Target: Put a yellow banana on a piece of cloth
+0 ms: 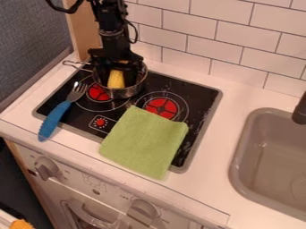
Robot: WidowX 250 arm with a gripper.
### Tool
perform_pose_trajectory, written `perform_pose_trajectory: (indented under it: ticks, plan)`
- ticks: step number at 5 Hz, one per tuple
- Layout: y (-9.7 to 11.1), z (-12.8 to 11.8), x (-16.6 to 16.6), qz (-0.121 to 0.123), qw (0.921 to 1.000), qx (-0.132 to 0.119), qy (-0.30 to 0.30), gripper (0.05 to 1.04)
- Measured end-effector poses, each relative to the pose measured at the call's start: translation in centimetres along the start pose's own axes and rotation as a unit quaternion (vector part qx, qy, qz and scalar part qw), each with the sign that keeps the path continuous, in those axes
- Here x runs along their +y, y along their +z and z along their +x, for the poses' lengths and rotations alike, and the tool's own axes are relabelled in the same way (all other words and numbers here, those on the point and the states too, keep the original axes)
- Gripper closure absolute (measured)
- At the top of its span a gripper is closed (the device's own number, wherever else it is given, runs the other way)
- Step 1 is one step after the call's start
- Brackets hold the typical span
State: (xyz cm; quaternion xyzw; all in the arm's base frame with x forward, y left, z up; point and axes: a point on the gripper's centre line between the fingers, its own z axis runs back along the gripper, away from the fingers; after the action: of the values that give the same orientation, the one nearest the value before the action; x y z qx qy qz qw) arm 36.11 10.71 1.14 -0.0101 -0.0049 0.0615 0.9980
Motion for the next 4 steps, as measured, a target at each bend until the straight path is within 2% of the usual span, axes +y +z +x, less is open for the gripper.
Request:
perform_pose_trajectory:
  ticks: [1,2,3,4]
  plan:
    - [3.5,0.0,-1.0,0.014,0.9993,-0.033,-0.014,0.452]
    - [8.6,-1.0,-3.3,0.04,0.9934,-0.093,-0.055,0.452]
    - [8.5,-3.7,-5.5,0.035,0.9923,-0.084,-0.084,0.452]
    - [6.0,-6.4,-7.6,0.03,0.9918,-0.041,-0.117,0.452]
